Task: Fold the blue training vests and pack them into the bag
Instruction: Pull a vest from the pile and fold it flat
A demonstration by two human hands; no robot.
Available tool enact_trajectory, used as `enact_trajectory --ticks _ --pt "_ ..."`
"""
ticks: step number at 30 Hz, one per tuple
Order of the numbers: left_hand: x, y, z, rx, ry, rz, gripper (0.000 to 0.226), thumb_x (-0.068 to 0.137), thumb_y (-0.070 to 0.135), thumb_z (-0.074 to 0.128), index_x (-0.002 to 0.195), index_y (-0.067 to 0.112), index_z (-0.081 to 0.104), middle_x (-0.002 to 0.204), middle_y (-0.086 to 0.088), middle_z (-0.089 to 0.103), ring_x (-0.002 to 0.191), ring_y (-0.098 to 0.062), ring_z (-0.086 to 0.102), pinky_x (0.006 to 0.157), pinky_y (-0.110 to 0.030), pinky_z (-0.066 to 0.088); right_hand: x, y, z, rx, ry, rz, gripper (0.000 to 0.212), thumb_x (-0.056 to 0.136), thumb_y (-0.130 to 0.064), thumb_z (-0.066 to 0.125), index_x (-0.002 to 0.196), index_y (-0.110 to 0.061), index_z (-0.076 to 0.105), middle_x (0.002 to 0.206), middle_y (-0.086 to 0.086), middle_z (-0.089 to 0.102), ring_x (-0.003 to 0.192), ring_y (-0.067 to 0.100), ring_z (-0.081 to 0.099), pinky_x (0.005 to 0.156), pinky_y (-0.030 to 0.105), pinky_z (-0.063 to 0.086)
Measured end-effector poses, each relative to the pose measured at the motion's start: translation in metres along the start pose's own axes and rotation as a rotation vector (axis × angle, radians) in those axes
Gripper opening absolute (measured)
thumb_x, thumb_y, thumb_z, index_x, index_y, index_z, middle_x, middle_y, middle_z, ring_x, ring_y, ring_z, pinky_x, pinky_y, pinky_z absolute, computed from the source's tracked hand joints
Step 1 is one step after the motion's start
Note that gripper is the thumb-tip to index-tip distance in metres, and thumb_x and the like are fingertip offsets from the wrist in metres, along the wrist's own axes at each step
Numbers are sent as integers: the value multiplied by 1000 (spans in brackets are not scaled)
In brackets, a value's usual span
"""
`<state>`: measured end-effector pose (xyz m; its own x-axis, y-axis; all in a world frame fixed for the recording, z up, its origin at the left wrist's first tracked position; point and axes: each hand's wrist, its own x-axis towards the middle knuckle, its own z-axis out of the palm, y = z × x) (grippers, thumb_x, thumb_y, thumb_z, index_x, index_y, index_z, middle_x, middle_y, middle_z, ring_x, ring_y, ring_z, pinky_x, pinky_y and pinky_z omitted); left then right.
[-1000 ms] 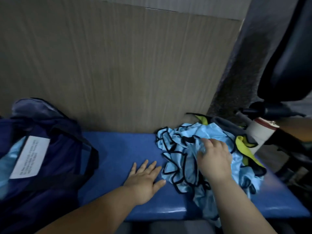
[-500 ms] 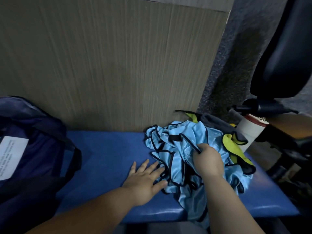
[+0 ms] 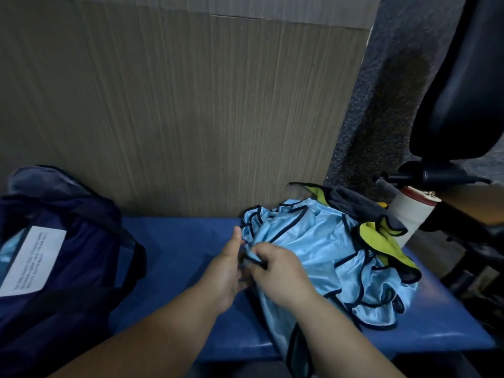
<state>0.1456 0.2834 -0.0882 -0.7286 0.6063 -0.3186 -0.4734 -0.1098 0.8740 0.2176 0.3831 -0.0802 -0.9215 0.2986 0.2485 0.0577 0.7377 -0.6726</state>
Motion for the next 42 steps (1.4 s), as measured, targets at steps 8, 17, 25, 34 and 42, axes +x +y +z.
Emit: enact_trajectory --ticks 8,17,25,34,42 --pt "-3 3 -29 216 243 81 11 95 7 57 102 6 66 87 -12 73 75 -23 68 64 -30 52 -6 -8 0 120 -301 -25 21 89 -15 67 110 -21 72 81 -13 69 73 -1 60 79 20 50" --pt "5 15 -42 125 364 157 11 98 14 55 104 13 65 93 -10 71 80 -23 67 68 -33 53 4 35 -52 -250 -122 288 84 74 -51 78 145 -45 34 152 -15 28 140 16 26 114 46 31" --pt "21 69 -20 -135 341 331 26 99 2 45 105 19 63 89 -4 70 71 -14 69 60 -27 56 6 47 -56 -203 -421 327 124 55 -56 89 150 -53 9 162 -16 -9 151 18 -3 121 53 10" --pt "42 71 -44 454 209 238 56 90 24 69 140 20 43 127 -7 61 104 -20 64 85 -35 54 17 57 -52 -155 178 490 18 88 -19 59 95 -33 64 81 -9 62 73 17 60 66 34 53" --pt "16 19 -33 1053 296 339 116 65 68 74 153 30 9 158 3 15 144 -21 18 118 -45 23 18 22 -46 309 309 322 34 84 3 53 79 -30 61 83 -16 65 73 10 62 61 23 52"
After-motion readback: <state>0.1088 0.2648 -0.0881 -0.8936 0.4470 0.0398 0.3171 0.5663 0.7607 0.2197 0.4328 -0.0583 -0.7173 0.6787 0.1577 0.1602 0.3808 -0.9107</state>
